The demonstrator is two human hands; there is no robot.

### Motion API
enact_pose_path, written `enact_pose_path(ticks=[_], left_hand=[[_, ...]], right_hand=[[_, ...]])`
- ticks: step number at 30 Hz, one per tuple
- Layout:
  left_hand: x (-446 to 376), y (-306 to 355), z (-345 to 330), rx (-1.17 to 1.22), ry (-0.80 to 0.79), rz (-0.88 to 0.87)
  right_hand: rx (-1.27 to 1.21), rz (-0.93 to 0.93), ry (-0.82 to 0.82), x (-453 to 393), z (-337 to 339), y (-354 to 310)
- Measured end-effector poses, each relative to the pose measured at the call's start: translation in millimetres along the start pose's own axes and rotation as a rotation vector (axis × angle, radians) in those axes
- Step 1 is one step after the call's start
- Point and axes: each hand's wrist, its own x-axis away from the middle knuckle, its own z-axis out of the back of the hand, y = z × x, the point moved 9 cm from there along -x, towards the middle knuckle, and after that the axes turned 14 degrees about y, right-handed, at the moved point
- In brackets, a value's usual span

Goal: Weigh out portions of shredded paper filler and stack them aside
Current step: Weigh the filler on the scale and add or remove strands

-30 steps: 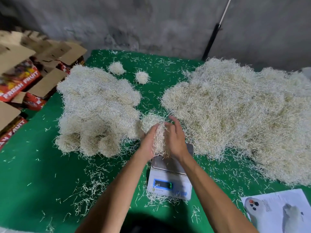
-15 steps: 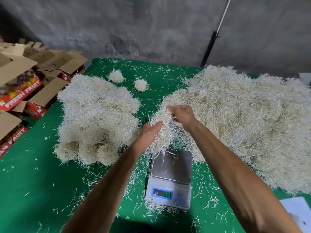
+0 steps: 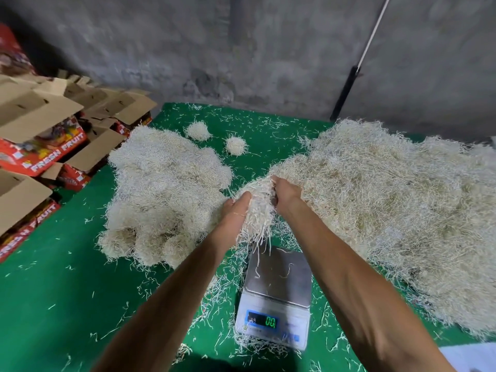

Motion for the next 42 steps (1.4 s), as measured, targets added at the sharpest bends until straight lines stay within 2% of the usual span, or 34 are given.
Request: enact_pose_path(ticks=[3, 5, 9, 12, 14, 15, 16, 17, 19, 21, 22, 24, 25, 26, 27, 28, 31, 35, 38, 42], left_hand=[[-10.2, -4.5, 18.7, 0.222, 0.016, 0.143], [-10.8, -7.9, 26.8, 0.250, 0.000, 0.143], [5.2, -5.4, 12.9, -0.166, -0.075, -0.099], [13.5, 13.5, 1.7, -0.219, -0.061, -0.276], [17.4, 18.9, -4.1, -0.238, -0.044, -0.312], [19.0, 21.1, -4.9, -0.224, -0.032, -0.304], [19.6, 23.9, -5.5, -0.200, -0.021, -0.289], [19.3, 25.9, -5.8, -0.175, -0.014, -0.276], [16.8, 31.6, -3.5, -0.152, 0.005, -0.278], [11.0, 38.0, 6.8, -0.096, 0.032, -0.260], [6.9, 38.3, 16.2, -0.027, 0.050, -0.228], [-10.2, 39.8, 47.5, 0.044, 0.119, -0.198], [-20.4, 40.8, 63.6, 0.020, 0.154, -0.193], [-30.7, 40.7, 75.9, 0.006, 0.178, -0.178], [-38.8, 39.5, 81.9, -0.002, 0.185, -0.157], [-42.8, 38.9, 83.3, 0.008, 0.188, -0.151], [-44.6, 42.4, 69.0, 0.081, 0.187, -0.145], [-52.8, 42.9, 63.3, 0.178, 0.258, -0.118], [-56.1, 37.0, 67.5, 0.251, 0.326, -0.040], [-66.8, 24.9, 64.3, 0.271, 0.342, 0.017]], right_hand=[[-0.076, -0.096, -0.211, 5.2, -14.2, 14.2], [-0.114, -0.116, -0.275, 6.8, -17.4, 18.8], [0.093, -0.023, -0.129, -0.4, -3.5, 13.3], [0.234, 0.034, -0.038, 0.9, 5.2, 5.1], [0.213, 0.040, 0.021, -7.3, 8.2, 1.7], [0.201, 0.050, 0.053, -12.3, 8.3, 0.9], [0.139, 0.010, -0.001, -14.3, 0.7, 4.1], [0.057, 0.047, -0.071, -11.0, -8.2, -3.7], [0.012, 0.073, -0.082, -9.1, -18.5, -10.6], [-0.057, 0.017, 0.084, -22.6, 7.9, -21.7], [-0.005, 0.074, 0.201, -33.1, 36.4, -32.7], [0.413, 0.319, 0.304, -53.5, 75.8, -60.5], [0.375, 0.282, 0.311, -66.0, 92.4, -67.7], [0.107, 0.118, 0.306, -79.0, 105.8, -60.0], [-0.067, 0.064, 0.291, -79.1, 113.9, -57.6], [-0.114, 0.066, 0.226, -74.4, 111.9, -52.1], [-0.057, 0.116, 0.067, -59.6, 87.8, -37.3], [0.077, 0.215, 0.057, -60.4, 103.5, -32.6], [0.178, 0.251, 0.155, -74.7, 135.7, -42.6], [0.235, 0.338, 0.390, -87.7, 201.3, -91.0]])
